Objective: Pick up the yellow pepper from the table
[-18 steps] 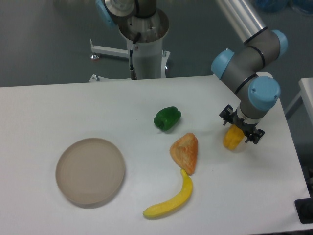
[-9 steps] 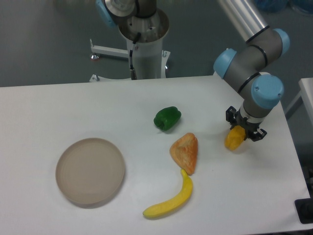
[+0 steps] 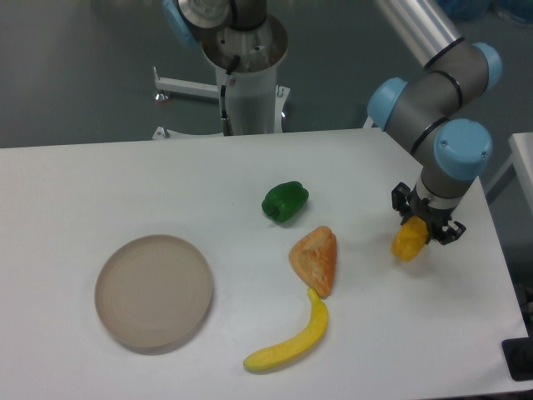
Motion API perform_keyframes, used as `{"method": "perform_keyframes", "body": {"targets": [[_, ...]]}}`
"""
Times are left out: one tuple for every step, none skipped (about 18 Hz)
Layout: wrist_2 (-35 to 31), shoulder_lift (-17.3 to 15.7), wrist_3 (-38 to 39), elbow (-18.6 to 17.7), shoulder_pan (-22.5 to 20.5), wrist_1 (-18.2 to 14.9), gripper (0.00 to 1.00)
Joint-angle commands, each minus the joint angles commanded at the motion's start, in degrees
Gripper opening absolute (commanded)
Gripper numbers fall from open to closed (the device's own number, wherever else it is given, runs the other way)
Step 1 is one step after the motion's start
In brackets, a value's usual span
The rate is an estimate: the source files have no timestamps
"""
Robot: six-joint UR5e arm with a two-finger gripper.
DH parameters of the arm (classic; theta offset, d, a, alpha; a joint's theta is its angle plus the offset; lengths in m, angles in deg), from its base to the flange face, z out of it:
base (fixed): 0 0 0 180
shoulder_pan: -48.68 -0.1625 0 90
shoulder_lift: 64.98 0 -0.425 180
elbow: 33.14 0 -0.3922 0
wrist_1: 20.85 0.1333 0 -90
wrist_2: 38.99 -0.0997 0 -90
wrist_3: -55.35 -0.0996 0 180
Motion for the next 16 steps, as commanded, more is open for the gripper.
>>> {"method": "perform_keyframes", "body": {"targets": [[0.8,0.4,0.3,1.1,0.7,0.0,0.40],[1.9,0.6,0.6,2.0,1.3,0.2,0.40],[3.2,1.0,1.0,2.8,1.8,0.3,0.40],[3.9,1.1,1.5,3.4,2.4,0.4,0.40],[4.1,1.3,1.8,4.0,2.9,0.4,0.40],[4.1,1.4,1.9,4.1,3.3,0.4,0.40],[4.1,1.4,1.9,4.1,3.4,0.4,0.40],[4.0,1.4,1.9,4.1,3.6,0.4,0.40],[4.0,1.4,1.9,4.1,3.7,0.4,0.40],[4.0,1.4,1.9,4.1,3.8,0.4,0.40],[4.0,1.3,1.9,4.1,3.8,0.4,0.40],[4.0,1.2,1.9,4.1,3.9,0.4,0.40],[4.0,1.2,1.9,4.0,3.9,0.4,0.40],[3.9,1.2,1.9,4.0,3.9,0.4,0.40],[3.8,1.1,1.9,3.8,3.9,0.4,0.40],[3.7,1.2,1.9,3.7,3.9,0.4,0.40]]}}
